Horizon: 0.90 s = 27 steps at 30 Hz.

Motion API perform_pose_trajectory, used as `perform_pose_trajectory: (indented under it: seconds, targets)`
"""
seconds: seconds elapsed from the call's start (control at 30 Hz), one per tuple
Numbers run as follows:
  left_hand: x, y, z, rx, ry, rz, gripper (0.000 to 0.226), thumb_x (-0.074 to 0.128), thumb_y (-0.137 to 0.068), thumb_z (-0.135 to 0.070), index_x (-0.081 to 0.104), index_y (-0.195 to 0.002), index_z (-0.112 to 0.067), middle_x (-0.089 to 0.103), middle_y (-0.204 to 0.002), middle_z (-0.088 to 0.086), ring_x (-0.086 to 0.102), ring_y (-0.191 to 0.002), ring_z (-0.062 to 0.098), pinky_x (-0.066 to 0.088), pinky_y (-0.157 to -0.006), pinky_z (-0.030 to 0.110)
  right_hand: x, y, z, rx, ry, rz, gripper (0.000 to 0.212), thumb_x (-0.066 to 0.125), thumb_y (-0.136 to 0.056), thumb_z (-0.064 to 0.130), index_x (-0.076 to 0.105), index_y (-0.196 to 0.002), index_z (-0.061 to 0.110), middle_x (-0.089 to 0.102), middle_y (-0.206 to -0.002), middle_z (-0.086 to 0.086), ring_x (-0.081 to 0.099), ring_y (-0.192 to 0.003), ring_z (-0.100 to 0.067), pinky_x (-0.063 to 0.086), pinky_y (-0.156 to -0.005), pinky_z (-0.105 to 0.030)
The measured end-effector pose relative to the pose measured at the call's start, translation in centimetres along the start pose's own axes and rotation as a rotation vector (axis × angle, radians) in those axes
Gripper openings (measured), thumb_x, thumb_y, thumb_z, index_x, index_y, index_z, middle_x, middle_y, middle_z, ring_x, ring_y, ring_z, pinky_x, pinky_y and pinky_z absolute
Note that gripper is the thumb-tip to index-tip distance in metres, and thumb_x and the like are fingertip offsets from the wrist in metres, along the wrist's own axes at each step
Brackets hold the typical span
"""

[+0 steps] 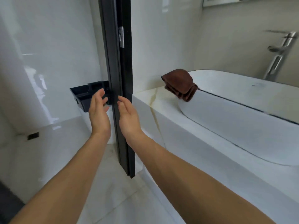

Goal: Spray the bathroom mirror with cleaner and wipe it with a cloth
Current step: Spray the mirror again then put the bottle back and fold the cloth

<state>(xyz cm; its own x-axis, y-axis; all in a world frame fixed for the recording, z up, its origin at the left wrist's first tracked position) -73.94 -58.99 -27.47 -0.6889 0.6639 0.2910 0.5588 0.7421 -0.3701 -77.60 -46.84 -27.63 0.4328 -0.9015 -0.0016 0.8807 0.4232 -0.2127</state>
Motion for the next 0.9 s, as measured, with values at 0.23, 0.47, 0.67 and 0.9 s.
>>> perform_pose_trajectory:
  seconds: [0.23,0.47,0.67,0.9]
  targets:
    - [15.6,-5.4,-11.5,-0.072,0.04,0.265,0.032,0.037,-0.108,-0.035,0.059,-0.131,-0.031,0.058,-0.14,-0.007,0.054,-0.13,0.005,0.042,-0.111,0.031,-7.3,-4.0,17.8,-0.102,-0.041,-0.166,0.037,0.04,-0.103,0.016,0.061,-0.118,0.043,0.064,-0.11,0.029,0.06,-0.113,0.0,0.047,-0.1,-0.025]
    - [28.9,-4.3,-12.6,-0.053,-0.404,0.678,0.039,0.04,-0.108,-0.025,0.049,-0.145,-0.028,0.047,-0.151,-0.012,0.04,-0.14,0.004,0.03,-0.116,0.023,-23.3,-6.7,18.2,0.181,0.089,-0.499,0.035,0.036,-0.103,0.015,0.057,-0.13,0.022,0.06,-0.127,-0.002,0.059,-0.119,-0.02,0.045,-0.108,-0.042]
    - [33.6,-2.5,-8.7,0.03,-0.806,0.94,0.046,0.048,-0.1,-0.006,0.049,-0.144,-0.02,0.048,-0.151,-0.007,0.042,-0.14,0.012,0.03,-0.116,0.023,-30.7,-4.1,9.0,0.703,0.186,-0.501,0.042,0.036,-0.098,0.002,0.052,-0.136,0.009,0.058,-0.132,-0.016,0.061,-0.108,-0.031,0.045,-0.076,-0.027]
    - [35.0,-1.5,-4.3,0.203,-1.282,1.147,0.054,0.063,-0.093,-0.013,0.048,-0.144,-0.02,0.043,-0.152,-0.001,0.044,-0.136,0.022,0.039,-0.111,0.038,-29.3,-2.2,4.8,0.954,0.239,-0.21,0.01,0.052,-0.094,0.001,0.06,-0.089,0.003,0.064,-0.118,-0.02,0.063,-0.101,-0.029,0.03,-0.055,-0.017]
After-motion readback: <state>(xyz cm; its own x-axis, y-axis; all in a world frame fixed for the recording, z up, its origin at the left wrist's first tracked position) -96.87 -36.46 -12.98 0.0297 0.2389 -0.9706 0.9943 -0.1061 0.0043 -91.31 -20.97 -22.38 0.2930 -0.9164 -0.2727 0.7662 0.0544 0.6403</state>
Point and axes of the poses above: each hand's wrist, its own y-axis away from the middle knuckle, its own x-axis out of the palm, z = x × y, the point moved 9 cm from there along -y, towards the middle knuckle
